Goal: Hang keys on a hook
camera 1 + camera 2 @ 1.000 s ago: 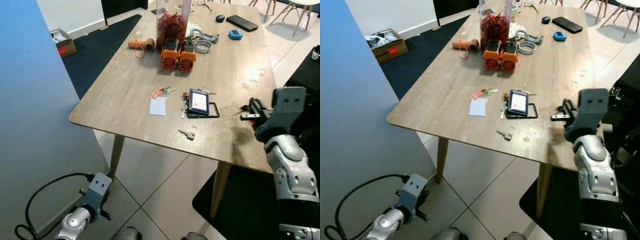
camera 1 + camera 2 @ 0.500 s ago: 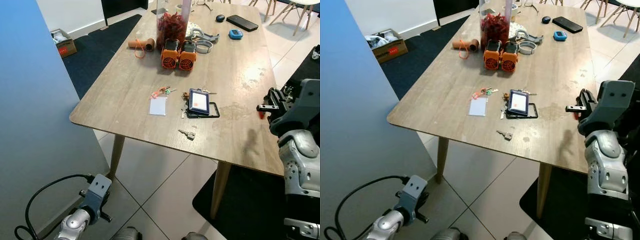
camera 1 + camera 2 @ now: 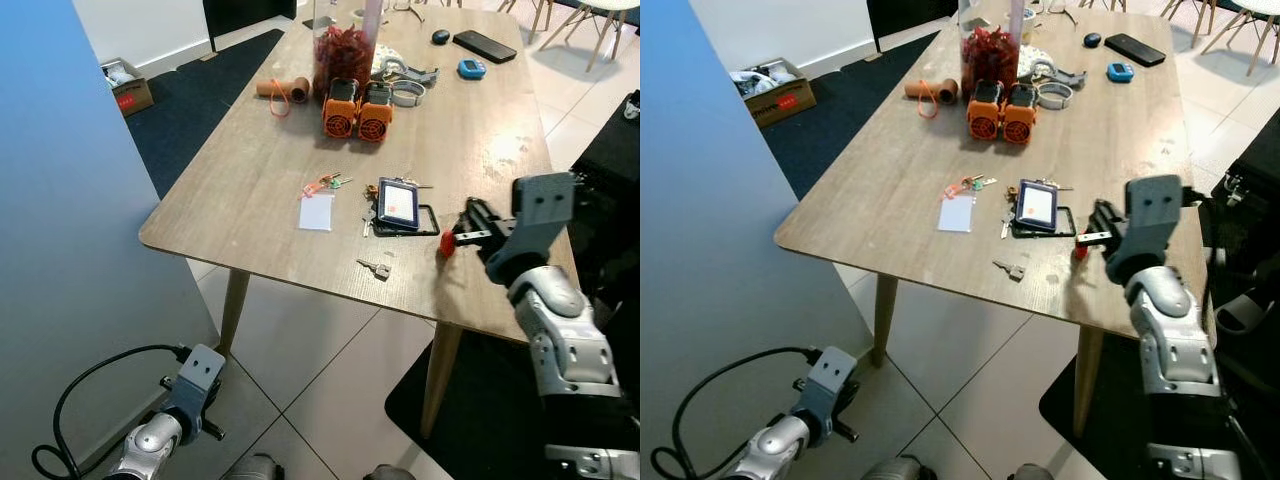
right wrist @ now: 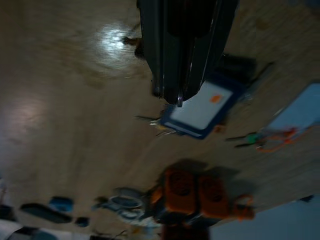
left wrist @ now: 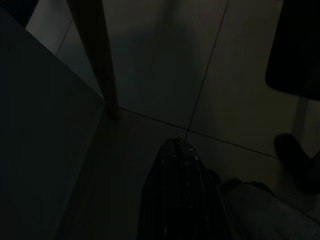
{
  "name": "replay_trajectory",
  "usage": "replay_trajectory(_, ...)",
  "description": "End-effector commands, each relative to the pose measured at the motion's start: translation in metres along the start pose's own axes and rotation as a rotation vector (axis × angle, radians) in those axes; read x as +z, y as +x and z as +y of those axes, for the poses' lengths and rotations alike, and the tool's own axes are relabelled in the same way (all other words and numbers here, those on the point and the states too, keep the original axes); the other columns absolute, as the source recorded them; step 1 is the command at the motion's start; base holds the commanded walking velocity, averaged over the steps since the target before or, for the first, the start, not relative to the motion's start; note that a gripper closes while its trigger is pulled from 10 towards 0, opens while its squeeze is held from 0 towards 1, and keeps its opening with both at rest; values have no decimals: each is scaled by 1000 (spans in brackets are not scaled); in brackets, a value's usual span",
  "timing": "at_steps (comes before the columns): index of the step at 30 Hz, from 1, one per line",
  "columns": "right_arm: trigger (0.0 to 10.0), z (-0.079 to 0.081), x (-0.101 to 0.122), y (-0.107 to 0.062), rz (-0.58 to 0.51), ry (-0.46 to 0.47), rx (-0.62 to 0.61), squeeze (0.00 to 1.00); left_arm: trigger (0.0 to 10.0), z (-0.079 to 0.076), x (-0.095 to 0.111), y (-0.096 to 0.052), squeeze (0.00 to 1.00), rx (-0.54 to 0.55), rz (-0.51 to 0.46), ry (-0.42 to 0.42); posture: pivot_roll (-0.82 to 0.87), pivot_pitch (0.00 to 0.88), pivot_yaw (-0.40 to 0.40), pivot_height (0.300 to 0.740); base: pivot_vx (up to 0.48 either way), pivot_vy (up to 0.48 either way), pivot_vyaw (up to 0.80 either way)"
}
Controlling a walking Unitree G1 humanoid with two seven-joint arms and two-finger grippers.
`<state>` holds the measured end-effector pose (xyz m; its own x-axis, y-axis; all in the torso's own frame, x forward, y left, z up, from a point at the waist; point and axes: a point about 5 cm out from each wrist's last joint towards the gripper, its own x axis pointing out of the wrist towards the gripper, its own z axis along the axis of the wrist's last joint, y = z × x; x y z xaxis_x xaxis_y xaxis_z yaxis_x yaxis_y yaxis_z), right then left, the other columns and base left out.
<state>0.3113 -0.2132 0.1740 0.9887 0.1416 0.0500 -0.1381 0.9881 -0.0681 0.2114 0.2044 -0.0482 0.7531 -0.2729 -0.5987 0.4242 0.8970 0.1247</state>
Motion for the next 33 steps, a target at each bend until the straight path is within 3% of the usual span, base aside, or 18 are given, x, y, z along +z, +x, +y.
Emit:
replay_trajectory(1, 9490, 6, -5, 0, 19, 5, 25, 0, 10000, -2, -10, -3, 0, -9, 50, 8, 49, 104, 17, 740, 0, 0, 0)
replay_trajectory(2, 5843, 10, -10, 0, 37, 7, 43, 0, 10000, -2, -10, -3, 0, -8, 55, 7, 48, 104, 17, 740, 0, 0, 0)
replay_trajectory(3, 5843, 10, -10, 0, 37, 7, 43, 0, 10000, -2, -10, -3, 0, -8, 55, 7, 48, 104, 17, 740, 0, 0, 0)
replay_trajectory(6, 6627, 16, -15, 1, 63, 1, 73, 0, 10000, -4, -11, -3, 0, -9, 61, 6, 48, 105, 15, 740, 0, 0, 0)
replay_trajectory(7, 10000, 19, -17, 1, 74, -5, 90, 55, 10000, -5, -12, -3, 0, -9, 64, 5, 48, 106, 14, 740, 0, 0, 0)
replay_trajectory(8, 10000, 23, -19, 1, 80, -11, 104, 824, 10000, -5, -13, -3, 0, -8, 69, 3, 48, 106, 14, 740, 0, 0, 0)
replay_trajectory(9, 10000, 23, -19, 1, 80, -11, 104, 824, 10000, -5, -13, -3, 0, -8, 69, 3, 48, 106, 14, 740, 0, 0, 0)
replay_trajectory(10, 10000, 25, -20, 1, 86, -14, 116, 1000, 10000, -6, -14, -3, 0, -7, 74, 2, 48, 108, 13, 740, 0, 0, 0)
replay_trajectory(19, 10000, 24, -21, 0, 96, -35, 113, 1000, 10000, -6, -22, -7, 0, 2, 108, -4, 45, 109, 13, 740, 0, 0, 0)
replay_trajectory(20, 10000, 24, -22, 0, 98, -37, 109, 369, 10000, -6, -24, -7, 0, 4, 117, -6, 44, 110, 13, 740, 0, 0, 0)
replay_trajectory(21, 10000, 23, -22, -1, 101, -38, 108, 247, 10000, -6, -25, -8, 0, 5, 125, -6, 43, 110, 13, 740, 0, 0, 0)
replay_trajectory(22, 10000, 23, -24, -1, 106, -37, 107, 0, 10000, -7, -26, -8, 0, 7, 134, -8, 42, 111, 14, 740, 0, 0, 0)
replay_trajectory(26, 10000, 23, -27, -2, 121, -36, 105, 0, 10000, -7, -28, -8, 0, 10, 146, -8, 40, 111, 14, 740, 0, 0, 0)
replay_trajectory(31, 10000, 25, -43, -1, 177, 32, 72, 0, 10000, -8, -31, -9, 0, 14, 172, -9, 40, 116, 14, 740, 0, 0, 0)
replay_trajectory(33, 10000, 31, -51, 3, 203, 54, 74, 82, 10000, -9, -34, -10, 0, 17, 189, -9, 39, 120, 15, 740, 0, 0, 0)
